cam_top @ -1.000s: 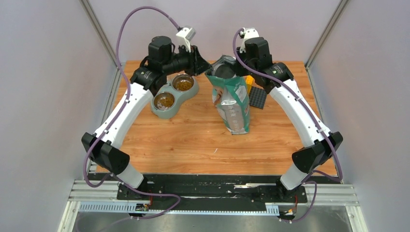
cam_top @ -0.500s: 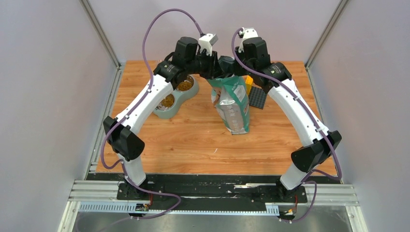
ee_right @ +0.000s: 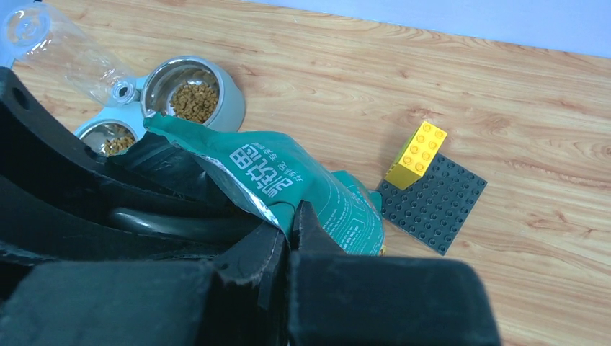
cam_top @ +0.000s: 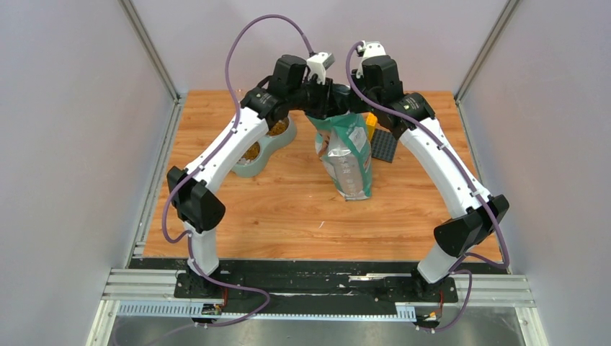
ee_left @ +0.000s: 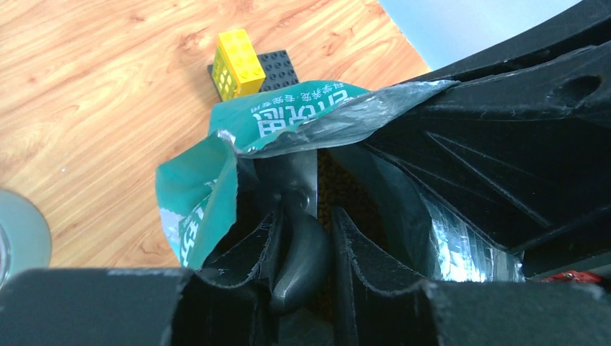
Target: Serve the pet food
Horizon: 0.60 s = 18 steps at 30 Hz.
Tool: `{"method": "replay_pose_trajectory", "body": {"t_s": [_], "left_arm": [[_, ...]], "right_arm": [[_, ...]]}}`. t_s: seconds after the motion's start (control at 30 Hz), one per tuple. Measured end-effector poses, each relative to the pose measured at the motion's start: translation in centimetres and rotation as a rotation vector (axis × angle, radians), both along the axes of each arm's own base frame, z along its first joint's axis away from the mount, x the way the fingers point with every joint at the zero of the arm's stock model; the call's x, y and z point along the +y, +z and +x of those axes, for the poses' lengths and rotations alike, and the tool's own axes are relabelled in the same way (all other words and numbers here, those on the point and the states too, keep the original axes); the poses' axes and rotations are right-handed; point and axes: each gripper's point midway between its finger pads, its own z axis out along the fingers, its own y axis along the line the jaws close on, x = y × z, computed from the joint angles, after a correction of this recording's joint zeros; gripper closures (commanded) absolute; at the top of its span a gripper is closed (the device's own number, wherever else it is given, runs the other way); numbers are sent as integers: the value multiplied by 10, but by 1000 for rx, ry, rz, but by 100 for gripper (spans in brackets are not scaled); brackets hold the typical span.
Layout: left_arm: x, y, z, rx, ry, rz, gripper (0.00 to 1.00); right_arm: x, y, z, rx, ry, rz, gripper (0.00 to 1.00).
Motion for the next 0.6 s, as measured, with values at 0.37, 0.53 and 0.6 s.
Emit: {"method": "replay_pose_trajectory", "body": {"t_s": [0.37, 0.53, 0.6], "left_arm": [[-10, -11, -1, 22, -83, -71, 100], [-2, -9, 2, 72, -100, -144, 100], [1, -8, 3, 103, -112, -186, 100]], "right_arm": [[-1, -2, 2, -4, -14, -1, 100], [4, -2, 1, -8, -2, 5, 100], [6, -4, 0, -4, 5, 5, 100]]}}
